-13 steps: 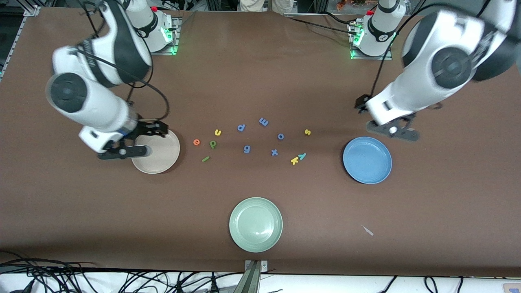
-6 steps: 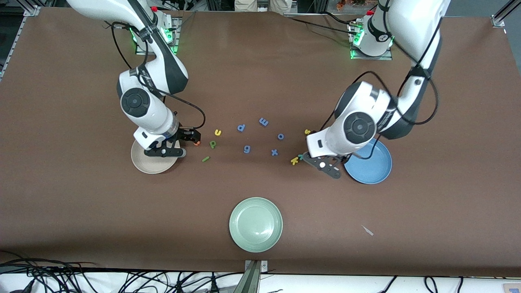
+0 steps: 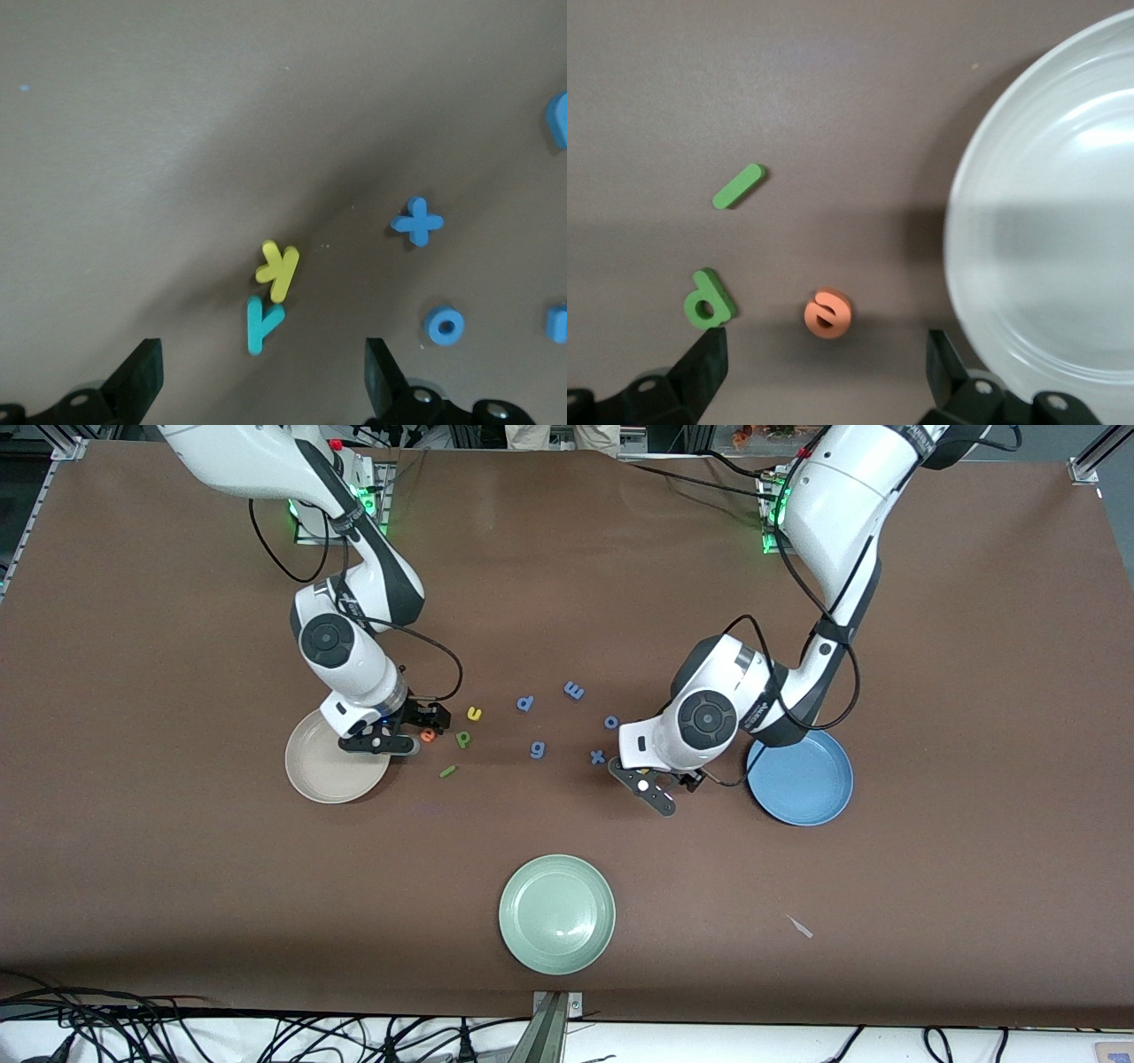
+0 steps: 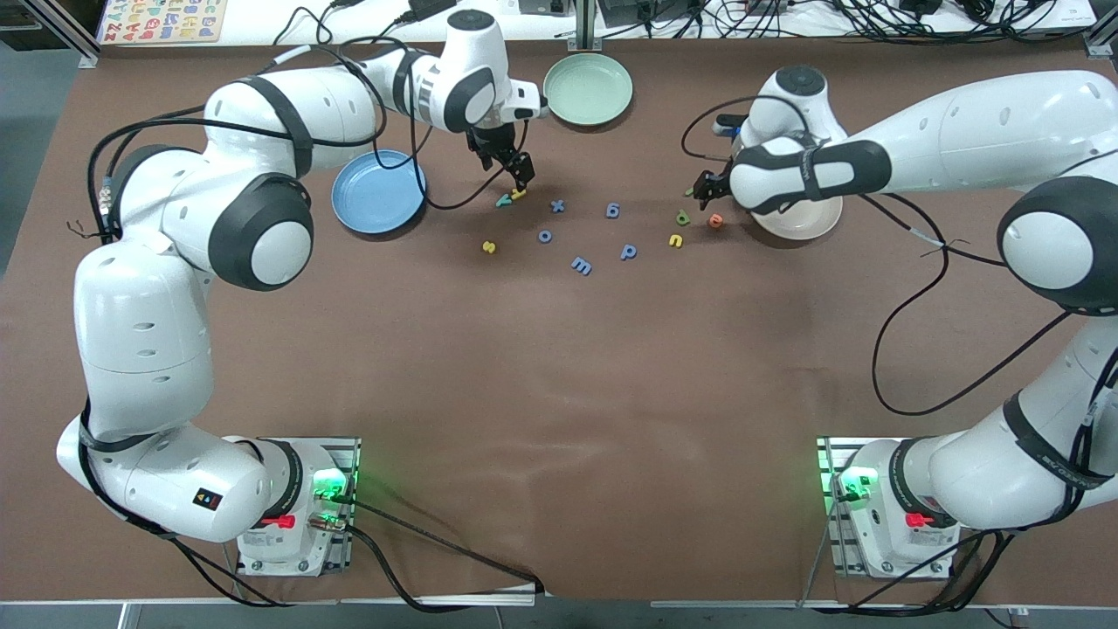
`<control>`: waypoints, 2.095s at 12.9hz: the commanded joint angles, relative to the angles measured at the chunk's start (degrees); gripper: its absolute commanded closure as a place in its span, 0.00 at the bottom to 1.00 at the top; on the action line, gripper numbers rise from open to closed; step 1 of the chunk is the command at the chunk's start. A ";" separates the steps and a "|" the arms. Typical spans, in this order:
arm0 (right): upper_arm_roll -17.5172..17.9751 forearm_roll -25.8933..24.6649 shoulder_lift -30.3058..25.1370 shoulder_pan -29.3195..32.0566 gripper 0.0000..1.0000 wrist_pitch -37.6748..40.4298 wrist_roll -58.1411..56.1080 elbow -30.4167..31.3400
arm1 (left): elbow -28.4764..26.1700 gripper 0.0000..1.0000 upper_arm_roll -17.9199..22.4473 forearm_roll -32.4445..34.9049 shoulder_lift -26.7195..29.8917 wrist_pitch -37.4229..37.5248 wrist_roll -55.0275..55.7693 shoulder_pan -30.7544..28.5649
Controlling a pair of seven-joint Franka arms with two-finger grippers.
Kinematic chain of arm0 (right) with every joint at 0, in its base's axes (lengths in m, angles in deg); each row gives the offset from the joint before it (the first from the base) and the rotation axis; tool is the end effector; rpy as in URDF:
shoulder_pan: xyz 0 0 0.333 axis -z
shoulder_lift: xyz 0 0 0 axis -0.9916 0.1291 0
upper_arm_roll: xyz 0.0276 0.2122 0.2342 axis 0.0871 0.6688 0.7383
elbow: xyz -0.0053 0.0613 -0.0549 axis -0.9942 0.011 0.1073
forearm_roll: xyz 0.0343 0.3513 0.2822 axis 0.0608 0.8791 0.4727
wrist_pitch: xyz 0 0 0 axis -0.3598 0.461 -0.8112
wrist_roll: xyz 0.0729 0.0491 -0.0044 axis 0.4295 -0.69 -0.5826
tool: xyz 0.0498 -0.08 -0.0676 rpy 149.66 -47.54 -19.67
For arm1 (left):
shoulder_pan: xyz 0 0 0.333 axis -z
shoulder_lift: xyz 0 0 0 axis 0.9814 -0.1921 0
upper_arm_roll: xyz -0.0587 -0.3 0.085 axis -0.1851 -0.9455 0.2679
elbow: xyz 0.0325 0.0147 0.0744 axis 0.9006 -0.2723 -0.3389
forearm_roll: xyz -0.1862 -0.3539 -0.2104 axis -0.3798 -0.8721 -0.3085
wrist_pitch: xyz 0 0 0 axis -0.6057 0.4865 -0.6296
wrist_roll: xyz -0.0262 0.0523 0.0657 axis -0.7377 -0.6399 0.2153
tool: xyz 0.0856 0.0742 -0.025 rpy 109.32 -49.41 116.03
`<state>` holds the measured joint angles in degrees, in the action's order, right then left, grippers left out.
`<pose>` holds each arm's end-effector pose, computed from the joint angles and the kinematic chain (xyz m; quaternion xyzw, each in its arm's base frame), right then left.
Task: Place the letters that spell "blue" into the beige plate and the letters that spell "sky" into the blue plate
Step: 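Grasp orange e with the right gripper while the left gripper grasps teal y, then place e on white plate with the right gripper while the left gripper places y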
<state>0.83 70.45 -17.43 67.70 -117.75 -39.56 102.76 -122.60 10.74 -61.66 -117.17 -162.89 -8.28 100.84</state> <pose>0.5519 0.2612 0.1470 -0.9994 0.0200 -0.0068 0.0260 0.6430 -0.3802 0.1722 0.9390 -0.3360 -0.0586 0.0441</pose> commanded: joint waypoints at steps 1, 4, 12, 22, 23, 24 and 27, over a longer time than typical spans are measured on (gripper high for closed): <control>0.91 -3.91 1.12 0.64 0.01 -1.75 2.72 -0.34 | -1.59 0.00 0.45 2.76 -0.44 -2.45 -1.42 -0.12; 0.91 -7.96 2.96 0.64 0.02 -3.67 3.51 -0.51 | -2.12 0.03 0.45 3.03 -1.50 -2.72 -1.42 0.49; 0.91 -7.44 4.46 0.64 0.44 -5.00 5.89 -0.51 | -2.29 0.49 0.45 8.04 -3.08 -4.83 -0.72 1.63; 0.82 -7.18 -0.46 1.17 0.79 10.86 3.19 -6.90 | -1.94 0.88 1.06 8.04 3.93 6.48 -1.07 0.15; 0.56 -7.00 -0.81 1.95 0.79 13.69 -0.84 -8.58 | -1.86 0.88 0.98 8.13 5.25 9.38 -1.33 -1.17; 0.38 -7.00 -1.08 3.35 0.78 14.42 -5.23 -8.86 | -1.85 0.88 1.07 8.22 6.31 11.67 -1.42 -2.05; -0.23 -7.00 -1.08 6.35 0.71 14.16 -15.01 -8.42 | -2.12 0.87 0.89 16.89 7.55 16.61 -3.43 -5.12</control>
<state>0.56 63.90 -18.77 72.37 -103.71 -49.59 93.92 -123.26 12.16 -49.81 -110.90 -148.28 -9.56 97.74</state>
